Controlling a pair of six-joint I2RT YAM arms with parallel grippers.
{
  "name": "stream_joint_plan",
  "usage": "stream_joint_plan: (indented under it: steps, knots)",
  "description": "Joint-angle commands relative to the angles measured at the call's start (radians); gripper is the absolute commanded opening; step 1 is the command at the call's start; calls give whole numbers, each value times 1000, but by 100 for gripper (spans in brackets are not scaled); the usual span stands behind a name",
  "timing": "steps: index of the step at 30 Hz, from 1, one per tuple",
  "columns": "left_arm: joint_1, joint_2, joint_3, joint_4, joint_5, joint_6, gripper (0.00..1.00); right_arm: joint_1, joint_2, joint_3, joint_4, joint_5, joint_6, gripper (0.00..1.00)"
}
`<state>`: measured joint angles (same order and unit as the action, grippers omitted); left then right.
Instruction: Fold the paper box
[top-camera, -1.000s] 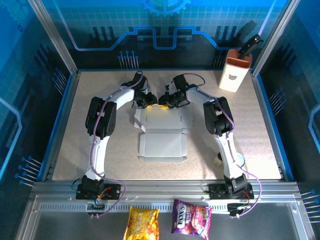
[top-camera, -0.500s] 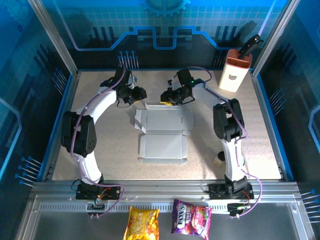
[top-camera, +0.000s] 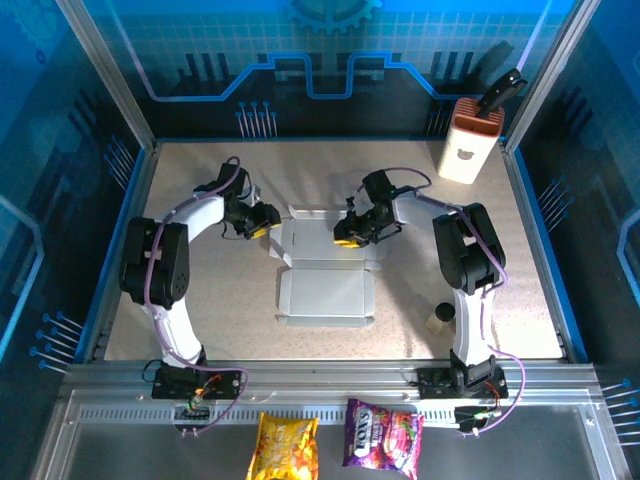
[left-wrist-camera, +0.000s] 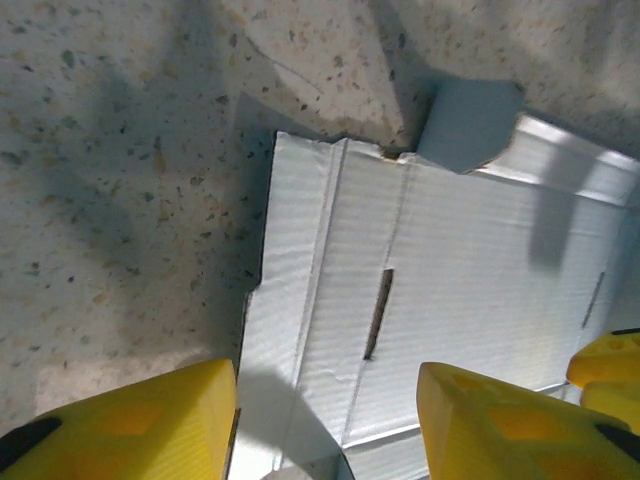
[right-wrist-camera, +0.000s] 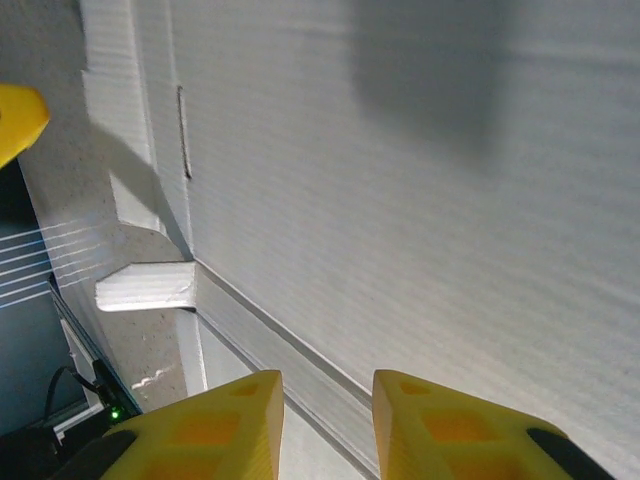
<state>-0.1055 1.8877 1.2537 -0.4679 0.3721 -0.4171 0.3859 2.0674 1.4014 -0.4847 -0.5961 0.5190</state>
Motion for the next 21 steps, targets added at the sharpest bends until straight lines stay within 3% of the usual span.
stream_joint_plan:
  steps: [1, 8, 16, 21]
  knots:
    - [8, 60, 7, 11, 46, 32, 52, 0, -14, -18, 56, -42, 6, 31]
    - [9, 111, 18, 22, 67, 40, 51, 1, 19, -25, 59, -36, -1, 31]
    - [8, 106, -26, 134, 228, 8, 45, 8, 52, -45, 87, -45, 4, 31]
    - [9, 97, -51, 178, 262, -14, 44, 11, 63, -52, 96, -45, 4, 31]
